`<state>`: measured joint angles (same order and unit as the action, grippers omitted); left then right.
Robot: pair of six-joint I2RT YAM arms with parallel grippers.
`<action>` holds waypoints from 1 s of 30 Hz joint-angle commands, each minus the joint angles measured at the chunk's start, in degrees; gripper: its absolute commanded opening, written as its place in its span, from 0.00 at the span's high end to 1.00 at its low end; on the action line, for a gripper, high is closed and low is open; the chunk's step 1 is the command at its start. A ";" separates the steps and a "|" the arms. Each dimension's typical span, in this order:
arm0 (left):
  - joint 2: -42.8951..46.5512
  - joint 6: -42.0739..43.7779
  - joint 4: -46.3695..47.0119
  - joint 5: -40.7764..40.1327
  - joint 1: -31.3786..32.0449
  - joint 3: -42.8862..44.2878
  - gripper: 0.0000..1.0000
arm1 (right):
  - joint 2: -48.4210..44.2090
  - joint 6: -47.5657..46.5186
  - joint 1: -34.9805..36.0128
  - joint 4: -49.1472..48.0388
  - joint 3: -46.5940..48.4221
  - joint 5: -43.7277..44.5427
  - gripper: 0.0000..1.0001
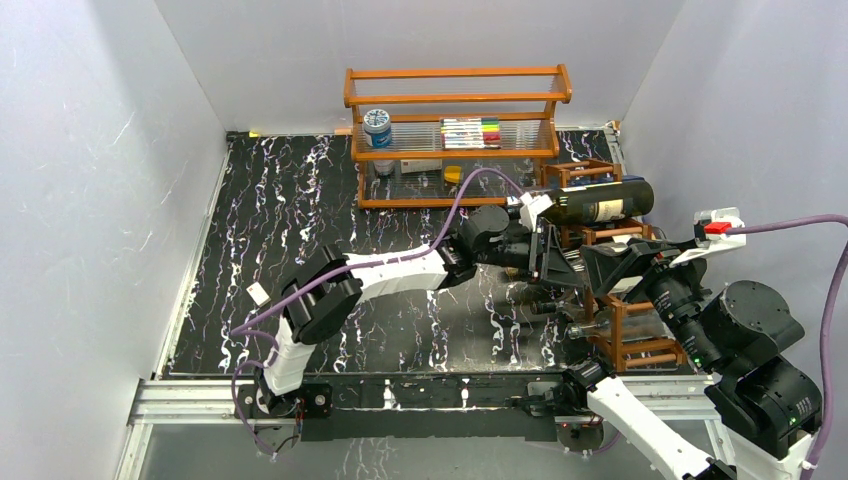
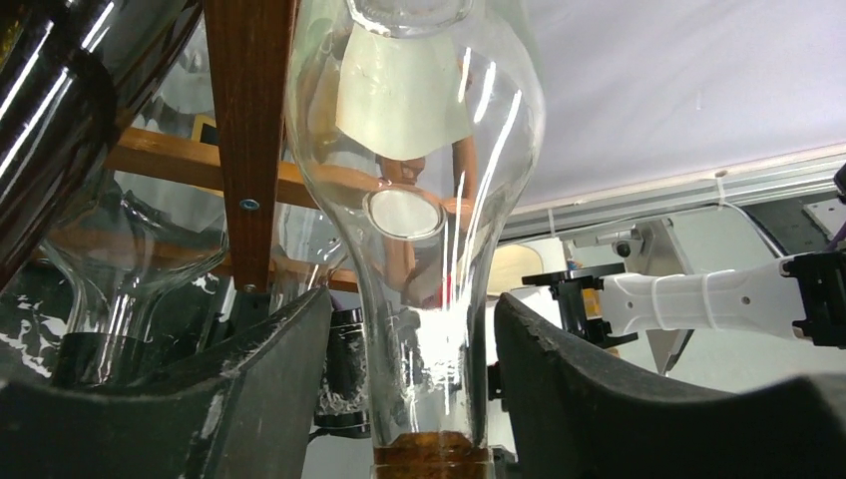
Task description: Take the wine bottle off the wine rack
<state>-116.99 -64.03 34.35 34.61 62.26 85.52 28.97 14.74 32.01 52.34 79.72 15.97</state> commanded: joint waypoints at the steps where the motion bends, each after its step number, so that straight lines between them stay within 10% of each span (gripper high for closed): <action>1: -0.57 3.39 -4.63 2.19 -0.12 5.19 0.39 | 0.84 -0.68 0.33 -3.56 -0.22 0.13 0.02; 10: -1.27 9.55 -17.99 3.25 -0.20 11.94 0.36 | 0.69 -0.77 0.33 -3.73 -0.55 0.30 0.02; 30: -1.62 0.12 -4.85 7.52 -0.21 11.44 1.00 | 0.74 -0.64 0.28 -3.97 -0.01 0.23 0.02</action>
<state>-120.70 -58.74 18.85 38.85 61.78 97.84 28.99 14.68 32.01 52.16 78.96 15.97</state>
